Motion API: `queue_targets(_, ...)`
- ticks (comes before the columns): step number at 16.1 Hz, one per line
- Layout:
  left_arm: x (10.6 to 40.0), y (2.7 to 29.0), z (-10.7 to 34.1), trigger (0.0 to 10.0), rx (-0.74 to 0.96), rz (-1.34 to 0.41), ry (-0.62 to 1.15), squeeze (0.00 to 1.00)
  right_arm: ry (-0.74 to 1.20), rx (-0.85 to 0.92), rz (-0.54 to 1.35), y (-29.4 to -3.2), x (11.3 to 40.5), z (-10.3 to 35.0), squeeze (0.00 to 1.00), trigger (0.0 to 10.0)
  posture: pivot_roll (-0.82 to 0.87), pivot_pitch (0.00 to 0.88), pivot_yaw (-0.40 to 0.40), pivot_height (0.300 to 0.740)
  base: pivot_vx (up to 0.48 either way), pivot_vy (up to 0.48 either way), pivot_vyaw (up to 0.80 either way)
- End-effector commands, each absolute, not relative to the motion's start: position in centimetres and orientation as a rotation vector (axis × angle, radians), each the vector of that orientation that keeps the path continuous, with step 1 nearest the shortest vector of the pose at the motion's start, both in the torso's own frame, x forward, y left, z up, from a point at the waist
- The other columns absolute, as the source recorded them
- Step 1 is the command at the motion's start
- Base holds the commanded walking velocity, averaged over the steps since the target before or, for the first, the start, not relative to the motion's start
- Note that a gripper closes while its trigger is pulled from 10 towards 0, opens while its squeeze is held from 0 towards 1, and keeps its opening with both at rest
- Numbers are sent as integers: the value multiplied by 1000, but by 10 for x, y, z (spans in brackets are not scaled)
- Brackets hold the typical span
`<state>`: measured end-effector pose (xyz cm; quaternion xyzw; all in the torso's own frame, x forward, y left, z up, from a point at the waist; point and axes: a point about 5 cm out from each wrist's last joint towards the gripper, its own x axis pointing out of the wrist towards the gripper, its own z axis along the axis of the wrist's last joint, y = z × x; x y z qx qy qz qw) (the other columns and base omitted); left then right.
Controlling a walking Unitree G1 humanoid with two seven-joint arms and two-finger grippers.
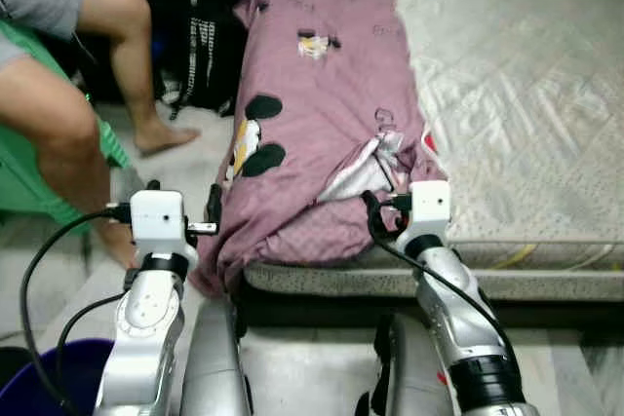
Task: Clean up the room
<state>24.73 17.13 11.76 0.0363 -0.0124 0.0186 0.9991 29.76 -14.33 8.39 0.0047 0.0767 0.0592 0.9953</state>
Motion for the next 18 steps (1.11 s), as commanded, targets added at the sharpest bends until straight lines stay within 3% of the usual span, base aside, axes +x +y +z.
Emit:
queue_targets(1,244,175,119,10000,82,45,-15,0,155,12,91,-152,300,86,0,10000,110,179,-11,557,0,0,0)
queue_targets(5,226,179,119,10000,97,47,37,0,148,10,112,-142,327,92,0,10000,156,251,-10,557,0,0,0)
queue_targets(10,215,177,119,10000,94,44,74,0,93,10,105,-133,363,116,0,10000,174,278,-12,542,0,0,0)
queue_targets(14,220,174,122,10000,93,36,72,0,177,36,25,-135,367,103,0,10000,185,269,-9,542,0,0,0)
queue_targets(18,222,176,125,10000,98,40,70,0,317,39,-113,-157,363,82,0,10000,191,258,-9,542,0,0,0)
